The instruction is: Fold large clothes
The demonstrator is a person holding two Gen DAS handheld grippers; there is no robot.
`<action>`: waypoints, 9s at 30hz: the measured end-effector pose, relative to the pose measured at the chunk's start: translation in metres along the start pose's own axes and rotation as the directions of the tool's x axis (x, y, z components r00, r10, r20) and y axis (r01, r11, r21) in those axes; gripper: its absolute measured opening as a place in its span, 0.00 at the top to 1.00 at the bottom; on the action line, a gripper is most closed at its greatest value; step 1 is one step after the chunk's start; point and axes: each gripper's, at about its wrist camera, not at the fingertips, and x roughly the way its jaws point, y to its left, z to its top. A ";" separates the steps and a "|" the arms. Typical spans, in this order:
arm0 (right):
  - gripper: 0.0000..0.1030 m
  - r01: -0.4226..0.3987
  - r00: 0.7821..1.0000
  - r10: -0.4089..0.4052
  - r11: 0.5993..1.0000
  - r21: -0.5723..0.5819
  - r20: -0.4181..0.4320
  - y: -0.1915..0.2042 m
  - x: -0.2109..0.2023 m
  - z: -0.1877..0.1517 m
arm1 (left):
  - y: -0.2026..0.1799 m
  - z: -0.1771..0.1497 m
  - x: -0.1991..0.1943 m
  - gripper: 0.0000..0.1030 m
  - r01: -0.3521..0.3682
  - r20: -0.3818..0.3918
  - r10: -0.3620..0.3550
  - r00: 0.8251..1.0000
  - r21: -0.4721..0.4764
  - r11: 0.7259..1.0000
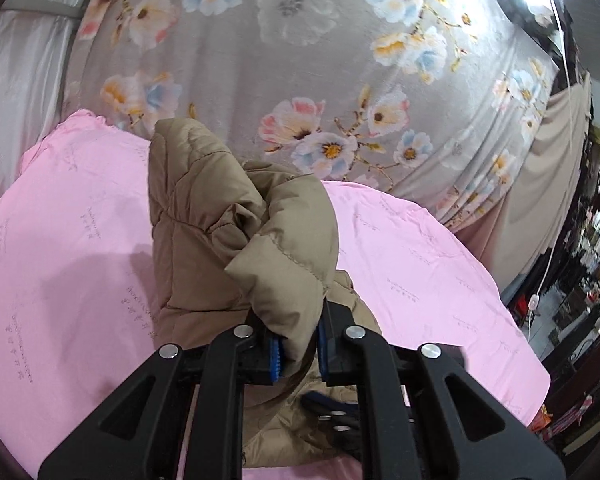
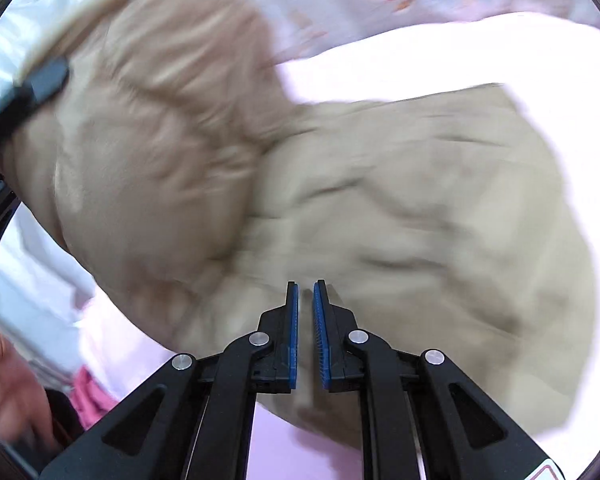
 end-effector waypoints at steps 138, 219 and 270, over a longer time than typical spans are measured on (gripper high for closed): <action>0.65 0.087 0.974 -0.154 0.931 0.353 0.166 -0.179 0.014 0.100 | -0.027 -0.021 0.271 0.14 -0.320 -0.227 0.348 0.910 0.150 0.935; 0.12 -0.245 0.967 0.252 0.861 0.446 0.046 -0.181 0.014 0.037 | 0.046 -0.085 0.181 0.04 -0.051 -0.465 -0.104 0.879 -0.309 0.950; 0.71 -0.201 0.886 0.232 0.972 -0.120 0.401 -0.021 -0.012 0.209 | 0.072 0.093 0.143 0.32 0.195 0.111 -0.206 0.972 0.099 0.976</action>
